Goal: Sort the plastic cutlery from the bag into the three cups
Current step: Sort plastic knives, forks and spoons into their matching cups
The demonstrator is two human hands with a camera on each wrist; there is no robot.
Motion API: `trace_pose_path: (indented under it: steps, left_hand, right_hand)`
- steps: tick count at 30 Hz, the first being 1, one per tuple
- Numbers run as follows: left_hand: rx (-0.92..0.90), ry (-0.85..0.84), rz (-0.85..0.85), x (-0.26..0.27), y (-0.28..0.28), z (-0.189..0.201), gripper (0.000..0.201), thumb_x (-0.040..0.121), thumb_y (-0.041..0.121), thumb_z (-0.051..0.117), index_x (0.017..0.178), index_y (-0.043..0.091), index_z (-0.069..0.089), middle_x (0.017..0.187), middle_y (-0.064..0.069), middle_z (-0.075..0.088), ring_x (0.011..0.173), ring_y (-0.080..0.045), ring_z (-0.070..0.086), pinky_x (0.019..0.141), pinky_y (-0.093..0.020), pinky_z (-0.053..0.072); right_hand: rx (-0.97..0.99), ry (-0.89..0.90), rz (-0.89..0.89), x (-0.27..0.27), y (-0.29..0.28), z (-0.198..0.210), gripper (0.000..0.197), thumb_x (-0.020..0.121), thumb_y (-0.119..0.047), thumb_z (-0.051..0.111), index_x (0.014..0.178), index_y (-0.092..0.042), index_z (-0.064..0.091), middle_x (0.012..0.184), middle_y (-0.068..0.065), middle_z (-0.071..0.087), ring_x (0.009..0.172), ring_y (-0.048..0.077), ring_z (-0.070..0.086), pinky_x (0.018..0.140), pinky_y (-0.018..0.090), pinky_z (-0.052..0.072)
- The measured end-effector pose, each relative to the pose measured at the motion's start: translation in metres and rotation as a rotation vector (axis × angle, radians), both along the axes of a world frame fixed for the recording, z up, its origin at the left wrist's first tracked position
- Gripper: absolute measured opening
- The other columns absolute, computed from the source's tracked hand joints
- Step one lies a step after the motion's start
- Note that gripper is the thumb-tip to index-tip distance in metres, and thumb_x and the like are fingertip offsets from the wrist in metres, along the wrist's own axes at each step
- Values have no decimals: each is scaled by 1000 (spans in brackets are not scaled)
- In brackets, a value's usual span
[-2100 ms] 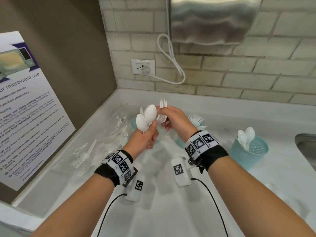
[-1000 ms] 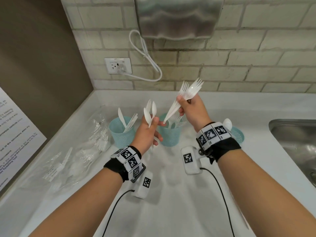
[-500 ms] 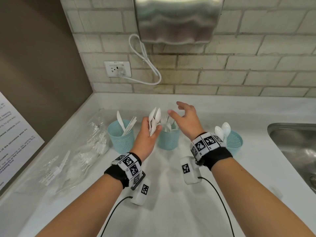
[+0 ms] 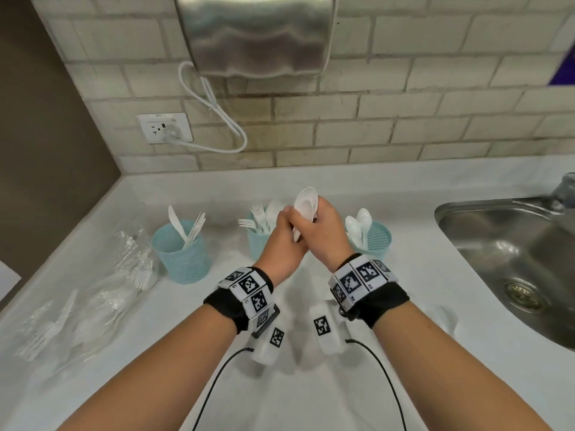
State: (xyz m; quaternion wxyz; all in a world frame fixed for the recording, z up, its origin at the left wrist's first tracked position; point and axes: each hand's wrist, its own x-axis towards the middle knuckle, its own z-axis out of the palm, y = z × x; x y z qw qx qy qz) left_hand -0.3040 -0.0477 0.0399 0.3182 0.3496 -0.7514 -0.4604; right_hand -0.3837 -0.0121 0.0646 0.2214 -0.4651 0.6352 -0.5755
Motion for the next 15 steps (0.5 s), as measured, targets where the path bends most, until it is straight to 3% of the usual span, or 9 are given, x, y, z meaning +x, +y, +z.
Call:
trace_pose_path:
  steps: [3, 5, 7, 9, 10, 12, 15]
  left_hand:
    - [45, -86, -137, -23, 7, 3, 35, 89, 17, 61, 117, 15, 40, 97, 1, 54, 82, -14, 55, 66, -28, 49]
    - [-59, -192, -212, -36, 12, 0, 24, 87, 21, 65, 103, 18, 48, 91, 2, 53, 79, -13, 54, 68, -24, 46]
    - [-219, -307, -248, -47, 17, -9, 21, 84, 27, 67, 102, 23, 57, 97, 2, 49, 87, -13, 52, 76, -25, 44]
    - [-343, -417, -234, -56, 23, -19, 28, 83, 35, 67, 109, 30, 59, 108, 2, 45, 105, -14, 45, 87, -31, 44]
    - [-379, -448, -207, -60, 26, -23, 31, 82, 36, 66, 112, 32, 59, 112, 2, 43, 112, -14, 40, 89, -32, 43]
    - [-430, -441, -139, -67, 31, -28, 32, 82, 37, 66, 113, 30, 59, 116, 2, 41, 116, -15, 36, 88, -32, 44]
    - [-463, -412, -61, -76, 32, -34, 35, 81, 39, 68, 110, 22, 58, 119, -1, 42, 116, -17, 38, 88, -36, 47]
  right_hand:
    - [-3, 67, -143, -35, 12, 14, 14, 83, -19, 64, 80, -15, 51, 69, -3, 54, 63, 13, 52, 54, 20, 39]
    - [-28, 115, -252, -64, 20, 29, 15, 80, -18, 65, 78, -17, 50, 68, -5, 51, 62, 10, 49, 52, 16, 36]
    - [-71, 168, -342, -90, 27, 43, 14, 81, -16, 65, 82, -15, 51, 68, -7, 50, 60, 6, 47, 51, 9, 34]
    - [-125, 230, -412, -109, 33, 48, 12, 84, -15, 62, 85, -11, 51, 66, -6, 48, 58, 5, 44, 51, 8, 35]
    - [-137, 255, -432, -116, 34, 47, 12, 86, -16, 61, 87, -8, 52, 67, -3, 49, 59, 10, 45, 52, 11, 35]
    - [-109, 283, -436, -124, 34, 35, 18, 88, -20, 59, 90, -5, 50, 74, 7, 52, 66, 23, 49, 60, 27, 41]
    - [38, 285, -401, -130, 30, 6, 22, 90, -26, 59, 88, -11, 43, 78, 10, 53, 71, 27, 51, 62, 31, 39]
